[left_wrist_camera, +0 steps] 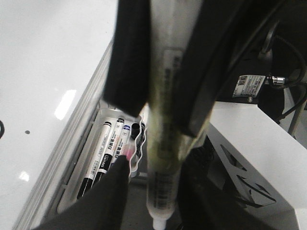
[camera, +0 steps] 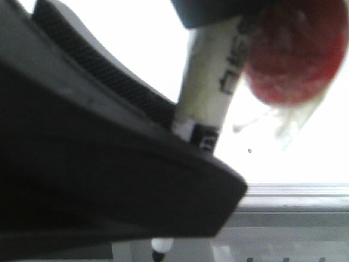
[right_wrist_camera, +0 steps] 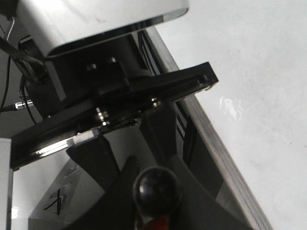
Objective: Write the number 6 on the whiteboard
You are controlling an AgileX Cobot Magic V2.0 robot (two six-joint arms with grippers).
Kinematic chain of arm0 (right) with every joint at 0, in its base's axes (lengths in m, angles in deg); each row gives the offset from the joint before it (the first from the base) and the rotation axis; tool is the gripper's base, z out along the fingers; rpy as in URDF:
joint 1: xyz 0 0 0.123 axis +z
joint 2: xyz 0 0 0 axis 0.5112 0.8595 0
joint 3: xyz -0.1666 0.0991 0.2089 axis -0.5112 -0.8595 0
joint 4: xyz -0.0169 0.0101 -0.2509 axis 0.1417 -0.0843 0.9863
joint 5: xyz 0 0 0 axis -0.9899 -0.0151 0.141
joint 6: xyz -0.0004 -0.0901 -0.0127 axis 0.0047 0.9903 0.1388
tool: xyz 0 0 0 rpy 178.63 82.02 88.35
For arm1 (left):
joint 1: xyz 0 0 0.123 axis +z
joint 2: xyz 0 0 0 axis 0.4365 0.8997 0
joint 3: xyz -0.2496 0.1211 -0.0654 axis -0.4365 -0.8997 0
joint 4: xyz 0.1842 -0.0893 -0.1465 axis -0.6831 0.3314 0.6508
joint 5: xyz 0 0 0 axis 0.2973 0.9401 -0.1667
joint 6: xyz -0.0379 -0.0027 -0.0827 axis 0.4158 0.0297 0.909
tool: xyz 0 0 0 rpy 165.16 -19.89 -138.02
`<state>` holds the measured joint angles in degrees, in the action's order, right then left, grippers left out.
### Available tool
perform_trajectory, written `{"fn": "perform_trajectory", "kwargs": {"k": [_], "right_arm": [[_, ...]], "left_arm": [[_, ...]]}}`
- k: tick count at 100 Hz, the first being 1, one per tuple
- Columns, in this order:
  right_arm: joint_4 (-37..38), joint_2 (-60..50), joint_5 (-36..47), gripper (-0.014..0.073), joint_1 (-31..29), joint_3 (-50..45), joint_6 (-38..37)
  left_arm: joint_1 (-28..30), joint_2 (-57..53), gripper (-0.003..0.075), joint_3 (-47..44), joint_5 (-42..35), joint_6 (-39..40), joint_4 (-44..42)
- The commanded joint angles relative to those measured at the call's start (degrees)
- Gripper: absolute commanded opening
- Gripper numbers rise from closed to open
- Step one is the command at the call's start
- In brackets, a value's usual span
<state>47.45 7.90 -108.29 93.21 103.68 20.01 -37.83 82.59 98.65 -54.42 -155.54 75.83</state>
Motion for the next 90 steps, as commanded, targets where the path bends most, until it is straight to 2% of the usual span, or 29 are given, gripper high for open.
{"fn": "perform_trajectory", "kwargs": {"k": [1,20,90], "right_arm": [[-0.62,-0.22,3.36,-0.0046,0.25,1.99,-0.03],[-0.62,-0.22,2.91,-0.0046,0.25,1.99,-0.03],[-0.62,-0.22,2.59,-0.0046,0.25,1.99,-0.03]], "left_arm": [[-0.17,-0.64,0.0358,2.59,-1.04,2.16,6.27],[-0.17,-0.64,0.0358,2.67,2.01,2.16,7.17],[-0.06,-0.64,0.0357,4.79,0.06,0.69,9.24]]}}
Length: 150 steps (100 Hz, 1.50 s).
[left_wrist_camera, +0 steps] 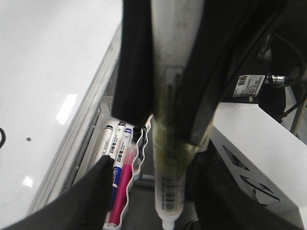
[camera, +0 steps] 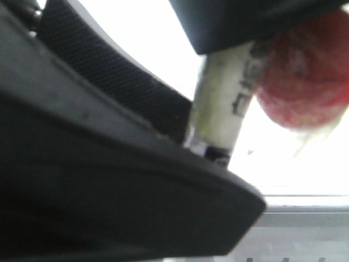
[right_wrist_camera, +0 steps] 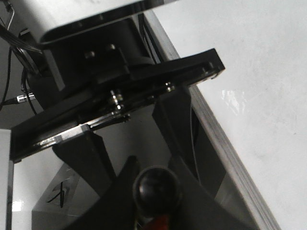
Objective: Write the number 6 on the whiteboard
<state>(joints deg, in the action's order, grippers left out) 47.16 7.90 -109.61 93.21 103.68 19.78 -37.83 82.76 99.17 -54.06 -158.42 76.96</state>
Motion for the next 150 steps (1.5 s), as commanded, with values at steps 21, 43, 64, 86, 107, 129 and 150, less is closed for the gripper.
{"fn": "perform_trajectory", "kwargs": {"k": [21,43,64,86,107,129,150], "right_arm": [[-0.33,-0.22,3.91,-0.0046,0.25,1.99,0.2],[-0.33,-0.22,3.47,-0.0046,0.25,1.99,0.2],[-0.33,-0.22,2.39,-0.0046,0.25,1.89,0.2],[-0.33,-0.22,2.39,-0.0046,0.25,1.89,0.2],[-0.33,-0.22,2.39,-0.0046,0.25,1.89,0.2],[-0.33,-0.22,2.39,-0.0046,0.25,1.89,0.2],[-0.33,-0.22,2.39,-0.0023,0.25,1.89,0.2]], "left_arm": [[-0.06,-0.81,0.0357,5.07,0.22,3.48,8.48],[-0.06,-0.53,0.0356,5.09,1.77,3.48,9.85],[-0.06,-0.53,0.0356,5.09,1.21,3.48,11.0],[-0.06,-0.53,0.0302,5.09,-1.64,3.48,12.25],[-0.06,-0.49,0.0066,5.09,-1.64,3.48,12.25],[-0.06,-0.49,-0.002,5.09,-1.78,3.48,12.15],[-0.06,-0.49,-0.002,5.09,-1.93,3.48,12.15]]}}
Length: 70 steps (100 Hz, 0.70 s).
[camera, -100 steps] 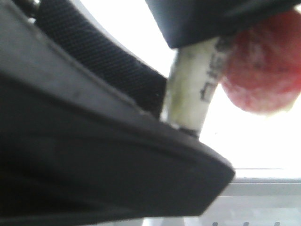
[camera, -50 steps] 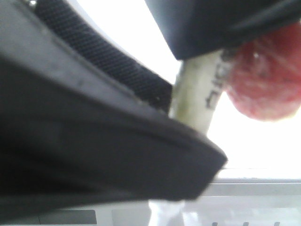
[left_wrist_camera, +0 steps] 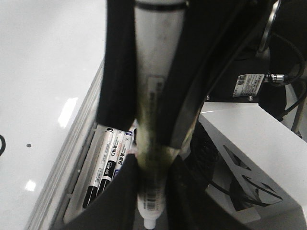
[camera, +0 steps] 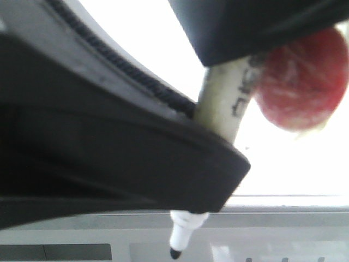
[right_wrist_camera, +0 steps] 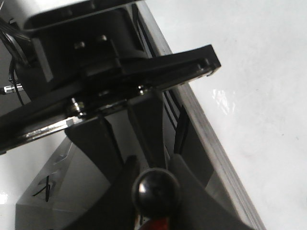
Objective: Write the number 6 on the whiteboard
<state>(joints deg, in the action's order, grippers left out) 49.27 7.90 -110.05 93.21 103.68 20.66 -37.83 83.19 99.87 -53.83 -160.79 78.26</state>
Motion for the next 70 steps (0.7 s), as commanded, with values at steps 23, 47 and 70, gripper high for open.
{"fn": "perform_trajectory", "kwargs": {"k": [23,47,70], "right_arm": [[-0.2,-0.39,2.82,0.0475,0.14,1.89,-0.68],[5.54,-5.95,2.73,0.0561,0.14,1.89,-0.68],[10.55,-13.45,-0.42,0.0335,-3.64,1.89,-1.41]], "left_arm": [[-0.06,-0.93,-0.002,4.4,-4.42,5.86,11.09],[-0.06,-0.93,-0.002,4.4,-8.23,5.86,14.05],[-0.06,-0.93,-0.002,4.4,-17.36,6.42,16.19]]}}
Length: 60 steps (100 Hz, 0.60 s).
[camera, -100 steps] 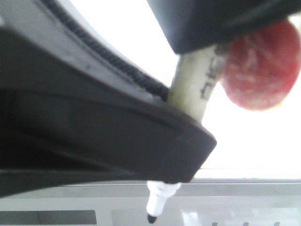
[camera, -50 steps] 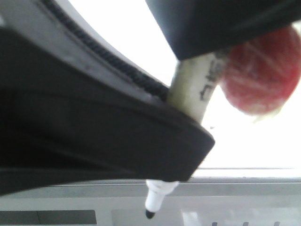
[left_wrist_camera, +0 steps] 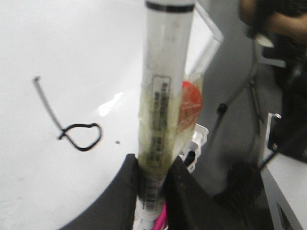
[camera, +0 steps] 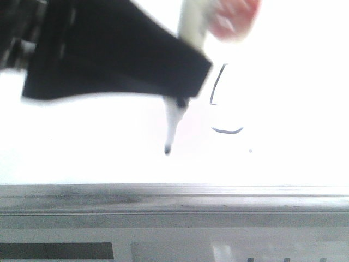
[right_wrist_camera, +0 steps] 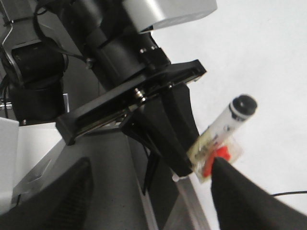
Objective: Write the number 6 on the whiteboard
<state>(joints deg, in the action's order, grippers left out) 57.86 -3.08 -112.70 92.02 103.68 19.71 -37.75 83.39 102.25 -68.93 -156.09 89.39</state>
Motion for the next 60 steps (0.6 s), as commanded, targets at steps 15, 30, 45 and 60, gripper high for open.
{"fn": "perform_trajectory", "kwargs": {"k": [15,30,45,60], "right_arm": [[1.95,-6.16,0.87,0.0065,-7.4,1.89,-0.46],[1.95,-8.43,0.77,-0.007,-9.85,1.89,-0.46],[2.08,-9.47,0.77,-0.007,-10.06,1.89,-0.46],[2.08,-9.56,0.71,-0.007,-10.06,1.89,-0.46]], "left_arm": [[-0.15,-1.03,-0.002,2.02,-6.11,1.72,5.05],[-0.15,-0.67,-0.002,2.02,-6.8,1.72,5.05],[-0.15,0.09,-0.002,2.02,-7.81,2.01,5.05],[-0.15,1.92,-0.002,2.02,-9.88,6.33,5.05]]}}
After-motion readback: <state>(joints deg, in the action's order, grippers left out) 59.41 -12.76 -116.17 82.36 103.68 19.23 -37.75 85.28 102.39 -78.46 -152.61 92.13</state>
